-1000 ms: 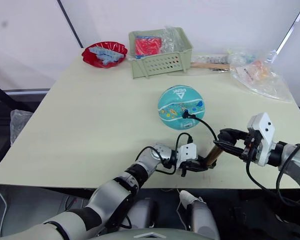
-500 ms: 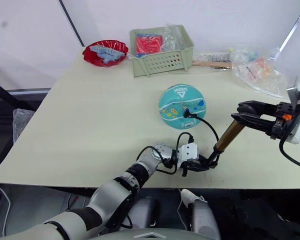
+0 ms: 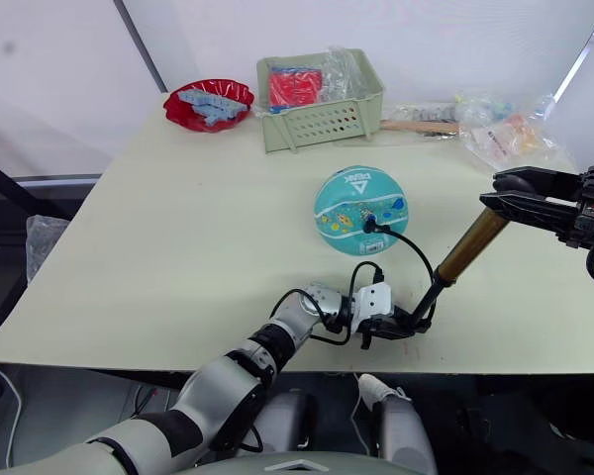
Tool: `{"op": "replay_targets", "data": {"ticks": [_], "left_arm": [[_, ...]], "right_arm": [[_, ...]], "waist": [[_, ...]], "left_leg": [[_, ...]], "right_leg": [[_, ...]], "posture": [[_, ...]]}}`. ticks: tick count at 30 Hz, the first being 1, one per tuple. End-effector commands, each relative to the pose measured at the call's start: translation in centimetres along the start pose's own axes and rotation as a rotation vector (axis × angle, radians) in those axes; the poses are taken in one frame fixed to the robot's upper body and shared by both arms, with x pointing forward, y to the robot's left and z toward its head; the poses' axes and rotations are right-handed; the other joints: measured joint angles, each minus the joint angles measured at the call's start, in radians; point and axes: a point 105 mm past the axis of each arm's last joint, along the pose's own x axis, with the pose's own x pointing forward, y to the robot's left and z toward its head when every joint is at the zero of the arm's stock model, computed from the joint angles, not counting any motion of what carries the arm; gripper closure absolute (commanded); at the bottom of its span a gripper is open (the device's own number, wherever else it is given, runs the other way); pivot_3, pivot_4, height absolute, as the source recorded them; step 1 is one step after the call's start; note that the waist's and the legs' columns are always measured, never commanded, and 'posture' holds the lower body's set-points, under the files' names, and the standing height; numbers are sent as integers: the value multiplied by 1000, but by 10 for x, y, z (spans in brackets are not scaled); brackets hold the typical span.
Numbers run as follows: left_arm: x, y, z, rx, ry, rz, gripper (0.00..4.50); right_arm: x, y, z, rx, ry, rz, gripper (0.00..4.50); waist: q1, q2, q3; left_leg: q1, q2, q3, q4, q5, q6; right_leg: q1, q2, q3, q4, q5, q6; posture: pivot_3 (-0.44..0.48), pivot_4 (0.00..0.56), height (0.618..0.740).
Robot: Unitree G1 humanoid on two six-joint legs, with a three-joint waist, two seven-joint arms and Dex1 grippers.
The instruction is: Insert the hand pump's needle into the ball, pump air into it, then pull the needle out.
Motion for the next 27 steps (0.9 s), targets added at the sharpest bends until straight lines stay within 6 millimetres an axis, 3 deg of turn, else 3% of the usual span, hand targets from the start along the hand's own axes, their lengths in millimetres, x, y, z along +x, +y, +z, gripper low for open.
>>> {"op": "replay_targets", "data": {"ticks": [1,4,21,27], "left_arm": [[-5,-25,-43,-105,143,-66,3453],[-5,-25,-43,-105,144,-66,3453],[-7,-23,-43,-102,146,-63,3453],[-7,-23,-43,-103,144,-61,3453]], "right_arm": [[-9,-1,14,-87,-37,-54,2709],[-5,0,3,-74,-9,-46,2709],[29,23,-105,-5,180,49,2711],[37,26,-129,-40,183,39,2712]], "waist": [[0,0,0],[0,0,0],[-3,-7,-4],[-4,-7,-5]], "left_leg": [[0,0,0,0,0,0],[0,0,0,0,0,0],[2,1,-1,0,0,0],[2,1,-1,0,0,0]], "right_leg": [[0,0,0,0,0,0],[0,0,0,0,0,0],[2,2,-1,0,-1,1],[2,2,-1,0,-1,2]], "posture": [[0,150,738],[0,150,738],[0,150,738],[0,150,738]]}}
